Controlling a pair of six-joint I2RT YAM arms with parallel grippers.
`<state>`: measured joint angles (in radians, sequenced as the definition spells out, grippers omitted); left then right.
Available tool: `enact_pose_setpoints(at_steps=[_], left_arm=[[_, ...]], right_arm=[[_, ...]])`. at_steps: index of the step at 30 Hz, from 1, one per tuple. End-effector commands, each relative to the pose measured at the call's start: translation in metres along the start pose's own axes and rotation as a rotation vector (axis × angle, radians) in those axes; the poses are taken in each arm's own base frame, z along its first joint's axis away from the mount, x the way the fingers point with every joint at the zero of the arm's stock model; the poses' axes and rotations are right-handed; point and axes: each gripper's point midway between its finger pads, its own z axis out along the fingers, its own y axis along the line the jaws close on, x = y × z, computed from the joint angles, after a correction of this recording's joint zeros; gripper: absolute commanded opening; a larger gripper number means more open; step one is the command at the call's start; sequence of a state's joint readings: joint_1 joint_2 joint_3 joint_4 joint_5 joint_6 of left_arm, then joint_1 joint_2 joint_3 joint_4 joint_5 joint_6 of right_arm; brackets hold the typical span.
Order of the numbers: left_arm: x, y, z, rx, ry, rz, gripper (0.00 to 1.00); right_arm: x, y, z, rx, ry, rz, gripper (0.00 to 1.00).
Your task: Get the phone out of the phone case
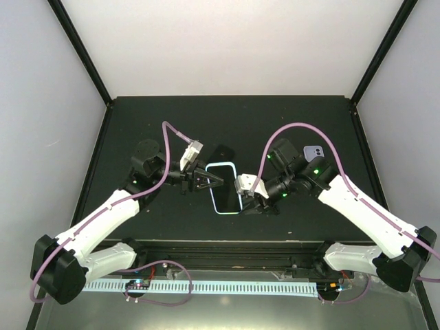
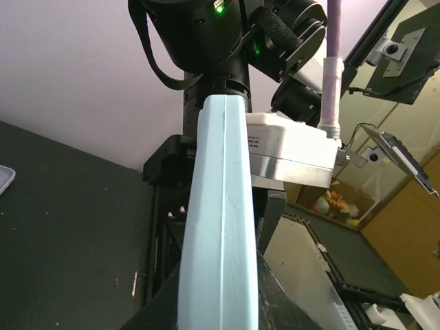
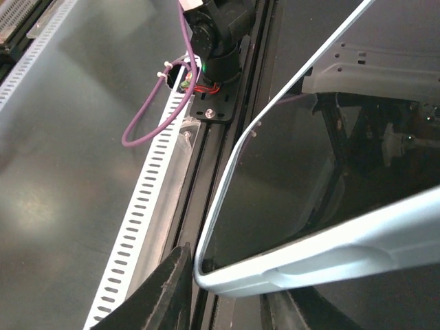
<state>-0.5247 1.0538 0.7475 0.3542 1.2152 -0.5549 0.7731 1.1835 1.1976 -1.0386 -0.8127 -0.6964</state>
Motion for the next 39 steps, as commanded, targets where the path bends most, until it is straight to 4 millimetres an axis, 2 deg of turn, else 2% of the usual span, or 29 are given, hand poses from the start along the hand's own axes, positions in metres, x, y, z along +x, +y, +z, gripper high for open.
enact_pose_setpoints(at_steps=[1,7,15,21,27,30,34,39], left_arm=[[-0.011,-0.016,-0.003,0.039,-0.013,0.078,0.02],[-0.009,-0.014,-0.002,0.048,-0.003,0.052,0.02],[-0.005,-0.01,-0.001,0.051,0.011,0.02,0.02],[-0.003,-0.01,0.0,0.061,0.019,0.008,0.02],[0.001,-0.017,0.002,0.097,0.034,0.01,0.02],[0.003,-0.02,0.001,0.102,0.036,0.016,0.02],[0.01,-0.015,0.002,0.085,0.063,0.01,0.01],[0.014,-0.022,0.002,0.126,0.081,0.022,0.02]], right_arm=[[-0.013,-0.001,-0.008,0.037,-0.014,-0.05,0.26],[-0.007,-0.005,-0.002,0.05,0.034,-0.087,0.23],[0.004,-0.002,0.012,0.09,0.157,-0.211,0.23],[-0.003,-0.007,0.013,0.136,0.143,-0.241,0.22],[-0.007,-0.026,0.013,0.243,0.116,-0.195,0.13],[-0.011,-0.033,0.01,0.284,0.057,-0.172,0.13],[-0.022,-0.046,-0.004,0.392,-0.049,-0.172,0.15],[-0.013,-0.075,-0.012,0.506,-0.038,-0.115,0.15]])
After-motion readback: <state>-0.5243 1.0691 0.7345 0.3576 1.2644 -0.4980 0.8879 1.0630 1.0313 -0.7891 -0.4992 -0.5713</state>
